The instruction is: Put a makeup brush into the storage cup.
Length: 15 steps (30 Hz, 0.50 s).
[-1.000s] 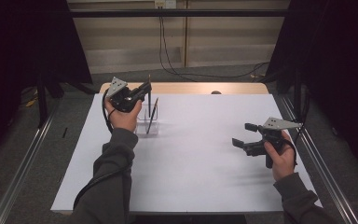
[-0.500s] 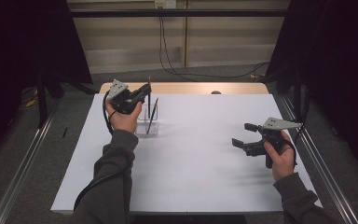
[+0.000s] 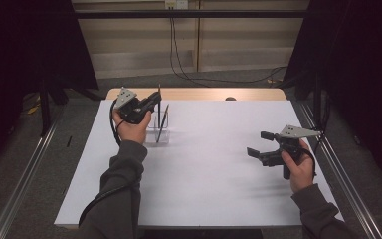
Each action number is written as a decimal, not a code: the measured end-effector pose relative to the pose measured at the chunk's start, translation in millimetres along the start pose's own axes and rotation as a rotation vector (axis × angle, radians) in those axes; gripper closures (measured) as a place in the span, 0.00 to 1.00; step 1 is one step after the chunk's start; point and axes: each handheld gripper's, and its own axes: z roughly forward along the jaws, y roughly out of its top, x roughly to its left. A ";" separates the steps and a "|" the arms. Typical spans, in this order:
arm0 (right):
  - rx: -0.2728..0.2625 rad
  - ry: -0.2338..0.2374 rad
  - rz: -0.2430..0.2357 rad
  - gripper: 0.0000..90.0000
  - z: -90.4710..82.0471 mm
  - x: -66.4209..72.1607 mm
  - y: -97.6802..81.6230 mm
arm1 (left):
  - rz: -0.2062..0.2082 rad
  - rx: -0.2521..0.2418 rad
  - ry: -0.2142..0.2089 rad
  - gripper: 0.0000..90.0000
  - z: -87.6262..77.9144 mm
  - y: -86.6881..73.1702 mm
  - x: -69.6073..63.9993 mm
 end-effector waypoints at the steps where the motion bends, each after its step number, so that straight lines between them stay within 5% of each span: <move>1: 0.000 0.001 0.002 0.09 0.2 0.1 0.1 | 0.003 0.004 0.004 0.93 -0.7 -0.2 0.8; 15: 0.002 0.009 -0.006 0.09 5.5 2.0 2.7 | -0.014 0.001 -0.009 0.93 -6.8 -5.0 -0.9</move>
